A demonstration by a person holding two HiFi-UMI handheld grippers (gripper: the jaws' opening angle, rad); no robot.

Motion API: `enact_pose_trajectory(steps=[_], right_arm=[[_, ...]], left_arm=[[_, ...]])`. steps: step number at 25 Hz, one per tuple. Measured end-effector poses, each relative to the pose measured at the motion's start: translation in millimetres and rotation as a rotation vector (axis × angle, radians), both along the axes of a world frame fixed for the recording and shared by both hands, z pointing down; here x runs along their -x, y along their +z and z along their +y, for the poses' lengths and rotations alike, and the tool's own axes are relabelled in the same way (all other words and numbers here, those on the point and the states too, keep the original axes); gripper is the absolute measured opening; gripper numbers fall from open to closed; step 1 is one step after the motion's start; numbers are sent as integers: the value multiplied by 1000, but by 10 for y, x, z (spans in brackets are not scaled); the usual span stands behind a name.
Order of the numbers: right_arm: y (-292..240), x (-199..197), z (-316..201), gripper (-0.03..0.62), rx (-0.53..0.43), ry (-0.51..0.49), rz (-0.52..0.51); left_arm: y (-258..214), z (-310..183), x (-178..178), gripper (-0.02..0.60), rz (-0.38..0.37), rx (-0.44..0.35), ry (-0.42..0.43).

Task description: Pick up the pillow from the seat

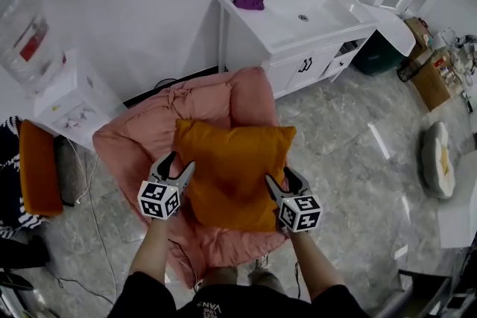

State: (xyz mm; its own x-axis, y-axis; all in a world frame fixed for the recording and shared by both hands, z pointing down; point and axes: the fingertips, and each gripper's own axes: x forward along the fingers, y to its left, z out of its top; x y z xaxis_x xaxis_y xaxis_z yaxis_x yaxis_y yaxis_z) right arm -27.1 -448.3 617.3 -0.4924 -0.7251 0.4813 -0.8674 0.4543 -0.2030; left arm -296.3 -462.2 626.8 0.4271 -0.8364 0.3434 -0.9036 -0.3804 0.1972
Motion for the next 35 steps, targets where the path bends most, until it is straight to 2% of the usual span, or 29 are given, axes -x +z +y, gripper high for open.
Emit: enact_pose_trajectory(steps=[3,7,12,15,24,28,31,35], right_arm=[[121,-57,-108,245,19,15,18],[303,-140,-210,249,50,48,24],[525,-210,-317,258,97,95,-11],[653,-216,-374,262,127,109,-47],[775,-155,-486,261,161,119,-68],[778,-132,-454,216,156,119,-84],[773,-106,-424,179,154,119,-68],[757,-118,-349,138,159,120,-56]], left_arm=[[145,-182,13,286,14,25,19],[425,-321,-1,307,46,100,54],[749,-406,-11,331,159,216,78],[870,-466,-10,348,239,254,78],[969,-601,-38,348,324,262,118],[973,-594,-62,347,349,243,109],[964,-569,-93,293,368,251,124],[925,-502,-124,230,357,250,122]])
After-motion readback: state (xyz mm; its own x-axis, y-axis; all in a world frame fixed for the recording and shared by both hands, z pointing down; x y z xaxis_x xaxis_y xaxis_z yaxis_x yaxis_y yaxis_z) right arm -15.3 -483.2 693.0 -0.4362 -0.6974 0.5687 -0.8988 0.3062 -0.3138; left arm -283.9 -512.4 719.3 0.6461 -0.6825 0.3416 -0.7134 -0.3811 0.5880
